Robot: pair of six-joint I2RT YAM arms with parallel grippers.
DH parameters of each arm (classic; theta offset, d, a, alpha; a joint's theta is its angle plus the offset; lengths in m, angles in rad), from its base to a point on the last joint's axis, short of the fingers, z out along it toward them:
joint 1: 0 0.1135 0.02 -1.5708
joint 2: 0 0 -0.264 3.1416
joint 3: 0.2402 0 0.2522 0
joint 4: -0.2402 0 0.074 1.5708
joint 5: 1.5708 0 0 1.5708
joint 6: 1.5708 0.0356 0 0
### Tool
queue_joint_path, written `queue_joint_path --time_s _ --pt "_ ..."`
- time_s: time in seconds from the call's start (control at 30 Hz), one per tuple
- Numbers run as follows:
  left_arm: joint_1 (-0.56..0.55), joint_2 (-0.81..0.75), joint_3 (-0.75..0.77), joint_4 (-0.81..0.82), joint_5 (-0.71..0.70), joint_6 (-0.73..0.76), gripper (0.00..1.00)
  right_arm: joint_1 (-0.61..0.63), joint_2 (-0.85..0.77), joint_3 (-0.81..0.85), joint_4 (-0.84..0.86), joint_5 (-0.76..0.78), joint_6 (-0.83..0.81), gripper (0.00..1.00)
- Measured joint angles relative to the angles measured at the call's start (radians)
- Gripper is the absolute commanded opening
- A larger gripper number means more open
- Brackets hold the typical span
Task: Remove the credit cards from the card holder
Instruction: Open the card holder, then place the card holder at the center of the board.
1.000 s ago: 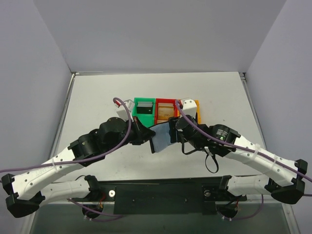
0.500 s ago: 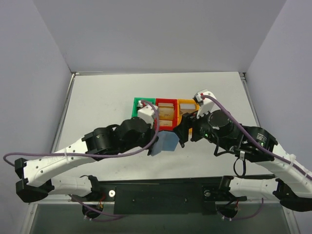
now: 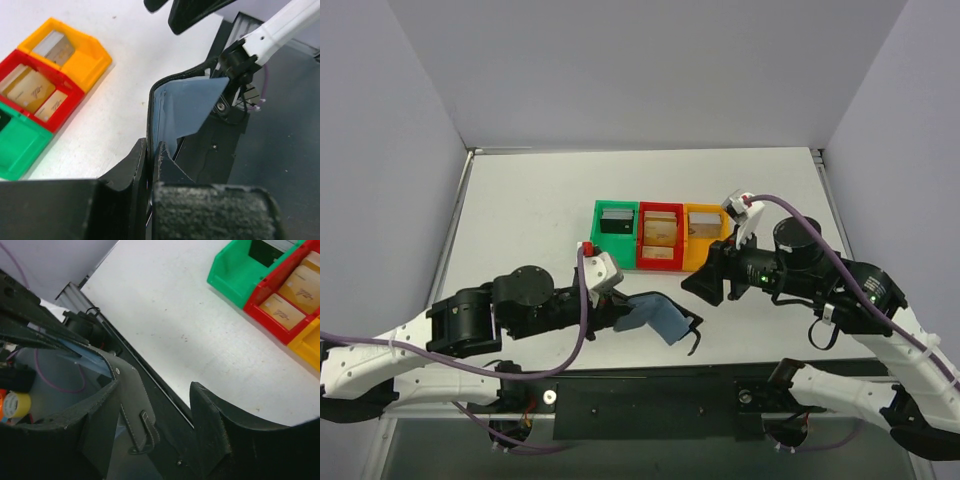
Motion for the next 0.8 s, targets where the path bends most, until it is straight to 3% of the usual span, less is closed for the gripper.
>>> queue_joint_path --time_s 0.37,0.6,0.8 --pt "0.035 0.021 0.002 0.061 0.158 0.02 0.0 -0.019 0.011 -0.086 0.071 -0.26 0.025 0.47" --pt "0.05 0.021 0.002 0.077 0.201 0.017 0.0 -0.021 0.018 -0.088 0.11 -0.33 0.045 0.35" --pt "0.072 0.001 -0.006 0.091 0.227 0.012 0.0 -0.033 0.014 -0.103 0.122 -0.365 0.06 0.32"
